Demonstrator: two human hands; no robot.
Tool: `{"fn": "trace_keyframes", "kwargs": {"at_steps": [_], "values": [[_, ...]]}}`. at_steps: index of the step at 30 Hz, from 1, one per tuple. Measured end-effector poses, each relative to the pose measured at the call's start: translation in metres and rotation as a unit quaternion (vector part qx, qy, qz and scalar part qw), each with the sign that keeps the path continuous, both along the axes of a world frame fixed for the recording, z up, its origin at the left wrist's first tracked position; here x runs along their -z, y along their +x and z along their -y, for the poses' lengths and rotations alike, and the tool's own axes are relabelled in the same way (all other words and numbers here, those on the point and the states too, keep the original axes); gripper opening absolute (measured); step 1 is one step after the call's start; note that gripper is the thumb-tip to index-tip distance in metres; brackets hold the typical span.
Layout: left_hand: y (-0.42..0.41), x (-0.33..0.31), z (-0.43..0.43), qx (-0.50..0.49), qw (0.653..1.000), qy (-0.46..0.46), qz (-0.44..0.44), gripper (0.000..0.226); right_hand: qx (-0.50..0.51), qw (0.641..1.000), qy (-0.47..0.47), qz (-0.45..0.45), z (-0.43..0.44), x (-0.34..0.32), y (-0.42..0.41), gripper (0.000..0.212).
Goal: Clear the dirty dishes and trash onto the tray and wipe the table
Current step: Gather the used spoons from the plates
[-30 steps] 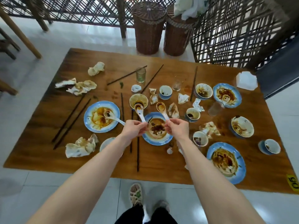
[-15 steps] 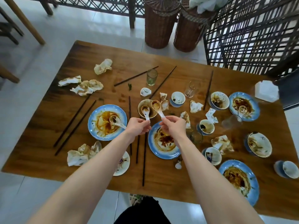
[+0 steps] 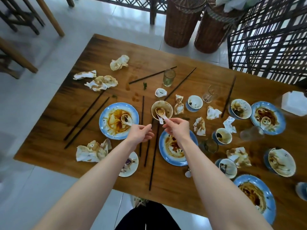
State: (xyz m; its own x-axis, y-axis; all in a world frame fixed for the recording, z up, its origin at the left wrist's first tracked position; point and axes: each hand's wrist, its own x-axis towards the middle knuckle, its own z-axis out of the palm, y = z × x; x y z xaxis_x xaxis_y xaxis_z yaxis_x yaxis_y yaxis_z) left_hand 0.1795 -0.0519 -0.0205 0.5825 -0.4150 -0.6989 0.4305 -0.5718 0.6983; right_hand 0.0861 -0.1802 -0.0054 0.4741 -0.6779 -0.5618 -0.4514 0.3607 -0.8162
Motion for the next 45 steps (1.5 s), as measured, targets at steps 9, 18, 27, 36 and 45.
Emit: {"fn": "trace_keyframes", "kwargs": {"at_steps": [9, 18, 27, 36, 45], "values": [[0.000, 0.004, -0.027, -0.064, 0.997, 0.033, 0.028, 0.026, -0.007, 1.000, -0.019, -0.019, -0.003, 0.004, 0.008, 0.015], [0.007, 0.007, -0.023, -0.075, 0.990, 0.108, 0.049, 0.024, -0.017, 1.000, -0.020, -0.017, -0.010, 0.003, 0.006, 0.019], [0.007, 0.012, -0.009, -0.083, 0.989, 0.126, -0.002, 0.021, 0.006, 0.998, -0.050, -0.033, -0.011, 0.012, -0.005, 0.015], [0.010, -0.007, -0.007, -0.119, 0.992, 0.036, 0.000, 0.014, 0.031, 0.997, -0.064, -0.017, -0.008, 0.000, -0.018, 0.012], [-0.003, -0.045, 0.024, -0.026, 0.998, -0.038, 0.032, 0.020, 0.096, 0.991, -0.085, -0.022, 0.008, -0.023, -0.046, 0.017]]}}
